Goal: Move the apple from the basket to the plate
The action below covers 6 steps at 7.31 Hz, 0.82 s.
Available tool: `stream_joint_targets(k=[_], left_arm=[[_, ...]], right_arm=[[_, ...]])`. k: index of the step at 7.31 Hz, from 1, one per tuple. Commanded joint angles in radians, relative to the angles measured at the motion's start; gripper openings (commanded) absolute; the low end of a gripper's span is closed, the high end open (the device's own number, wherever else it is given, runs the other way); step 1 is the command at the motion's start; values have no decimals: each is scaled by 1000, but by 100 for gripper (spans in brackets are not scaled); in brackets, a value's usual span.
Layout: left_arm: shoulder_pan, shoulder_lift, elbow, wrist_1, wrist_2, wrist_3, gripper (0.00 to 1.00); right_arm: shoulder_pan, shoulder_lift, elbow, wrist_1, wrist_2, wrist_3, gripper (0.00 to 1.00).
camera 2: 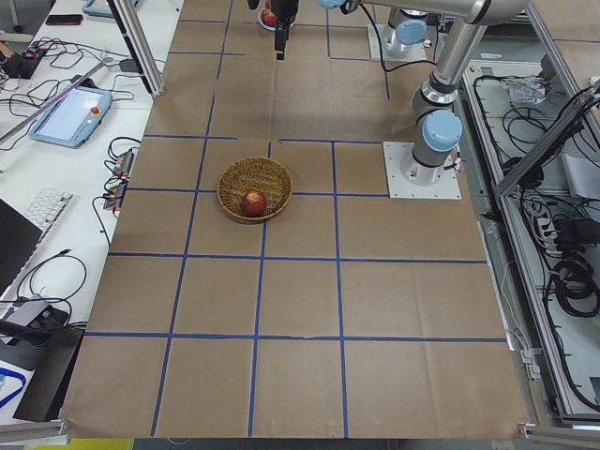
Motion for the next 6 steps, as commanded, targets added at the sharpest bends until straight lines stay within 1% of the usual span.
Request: stream_joint_targets(k=[1, 6], left_arm=[[0, 4, -9, 0, 0, -1, 99], [-3, -4, 6, 0, -3, -13, 99]], right_arm=[[2, 1, 0, -2, 1, -1, 100], [-1, 1, -1, -2, 1, -3, 100]])
